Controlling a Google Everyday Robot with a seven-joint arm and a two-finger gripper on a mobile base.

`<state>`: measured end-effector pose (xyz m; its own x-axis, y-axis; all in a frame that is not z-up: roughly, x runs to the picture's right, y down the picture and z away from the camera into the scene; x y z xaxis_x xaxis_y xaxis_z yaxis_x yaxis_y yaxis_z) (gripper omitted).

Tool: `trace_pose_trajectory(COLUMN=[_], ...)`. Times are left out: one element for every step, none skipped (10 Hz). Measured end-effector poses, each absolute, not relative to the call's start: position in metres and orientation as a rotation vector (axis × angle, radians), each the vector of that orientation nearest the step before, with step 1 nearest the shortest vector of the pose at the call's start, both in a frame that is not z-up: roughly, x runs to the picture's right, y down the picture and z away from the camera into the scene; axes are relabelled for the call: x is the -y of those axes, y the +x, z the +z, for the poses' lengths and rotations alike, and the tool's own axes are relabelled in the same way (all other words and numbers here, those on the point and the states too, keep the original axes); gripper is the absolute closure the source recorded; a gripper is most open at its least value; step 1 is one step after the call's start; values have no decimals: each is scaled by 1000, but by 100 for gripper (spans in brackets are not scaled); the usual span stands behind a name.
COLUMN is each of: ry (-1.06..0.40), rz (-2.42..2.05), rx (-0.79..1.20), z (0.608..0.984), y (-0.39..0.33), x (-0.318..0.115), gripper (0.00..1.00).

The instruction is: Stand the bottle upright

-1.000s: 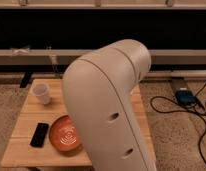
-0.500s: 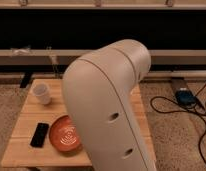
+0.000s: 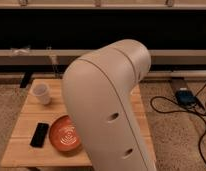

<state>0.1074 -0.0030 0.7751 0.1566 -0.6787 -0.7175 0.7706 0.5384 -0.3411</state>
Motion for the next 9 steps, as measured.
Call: trace_pose_trajectory(ry=[114, 114, 113, 115, 138, 180, 240, 278, 320], rz=[-1040, -1040, -1042, -1042, -1060, -1082, -1114, -1132, -1152], rx=[-959, -958, -958, -954, -933, -903, -860, -834, -804], z=[775, 775, 776, 775, 772, 769, 761, 752, 743], y=[107, 107, 108, 107, 102, 95, 86, 82, 78], x=[3, 3, 2, 3, 4, 3, -1, -3, -3], gripper=[23, 23, 23, 23, 23, 23, 23, 23, 23])
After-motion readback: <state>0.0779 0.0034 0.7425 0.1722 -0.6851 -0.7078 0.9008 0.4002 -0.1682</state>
